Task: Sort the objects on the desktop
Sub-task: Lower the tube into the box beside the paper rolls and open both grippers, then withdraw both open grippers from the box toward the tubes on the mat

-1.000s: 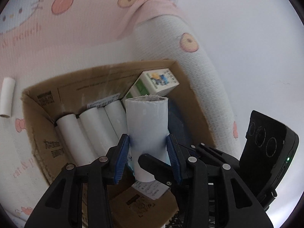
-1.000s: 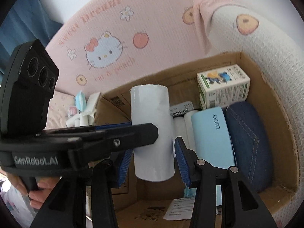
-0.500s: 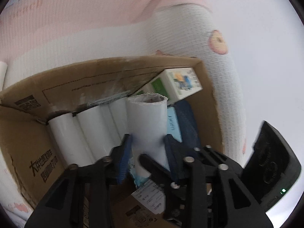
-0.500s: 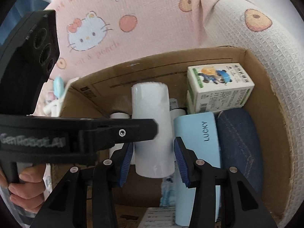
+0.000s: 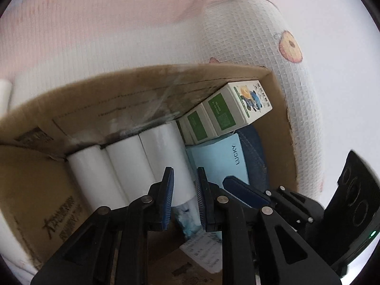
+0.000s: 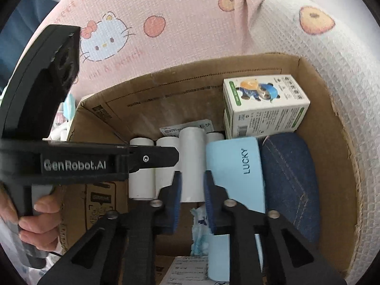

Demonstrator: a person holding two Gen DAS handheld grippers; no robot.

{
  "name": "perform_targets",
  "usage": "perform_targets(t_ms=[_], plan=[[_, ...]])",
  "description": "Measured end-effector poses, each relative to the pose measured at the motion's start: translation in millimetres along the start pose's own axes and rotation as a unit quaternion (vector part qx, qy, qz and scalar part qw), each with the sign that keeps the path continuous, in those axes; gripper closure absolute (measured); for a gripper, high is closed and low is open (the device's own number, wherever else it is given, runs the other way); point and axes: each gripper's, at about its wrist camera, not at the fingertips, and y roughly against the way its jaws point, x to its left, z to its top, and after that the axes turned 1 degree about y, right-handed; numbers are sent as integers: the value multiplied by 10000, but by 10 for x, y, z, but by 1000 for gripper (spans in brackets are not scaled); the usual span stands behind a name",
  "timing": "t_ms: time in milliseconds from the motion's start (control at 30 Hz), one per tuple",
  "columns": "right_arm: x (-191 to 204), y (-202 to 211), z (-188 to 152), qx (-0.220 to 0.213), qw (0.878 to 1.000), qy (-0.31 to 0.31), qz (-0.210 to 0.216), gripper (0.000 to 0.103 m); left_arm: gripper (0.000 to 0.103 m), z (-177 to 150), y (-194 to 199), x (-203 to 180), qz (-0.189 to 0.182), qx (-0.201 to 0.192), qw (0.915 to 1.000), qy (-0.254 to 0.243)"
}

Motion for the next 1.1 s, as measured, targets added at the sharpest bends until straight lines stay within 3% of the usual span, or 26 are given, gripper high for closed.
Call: perform_targets(t_ms=[100,167,200,300,433,567,667,900,1100], plan=[[42,-46,-29,197,9998,3,35,92,83,-44,43,-80,416,-137,9984,-345],[86,-120,-42,400,9992,-33,86,92,89,-64,94,-47,650,-256,9971,-296],[105,-180,-46,530,9986,-74,-7,92,96,-73,116,-24,610,-302,9974,-252],[133,-342,-38,762,9968,-105,-208,92,96,-127,223,70,323,-377,9986,-194],[137,-489,5,974,9946,-155,-322,92,96,-163,350,112,436,-480,9971,-396],[196,-599,72,1129,9911,57,-703,92,96,-144,419,115,553,-537,9954,-574],[213,-704,109,1291,9894,67,-656,92,96,-116,446,98,500,-563,9952,-630],[110,-693,172,1280,9903,-155,-528,92,96,-130,510,121,451,-537,9954,-656],[91,-380,158,852,9954,-200,-393,92,93,-162,479,36,474,-586,9945,-727]])
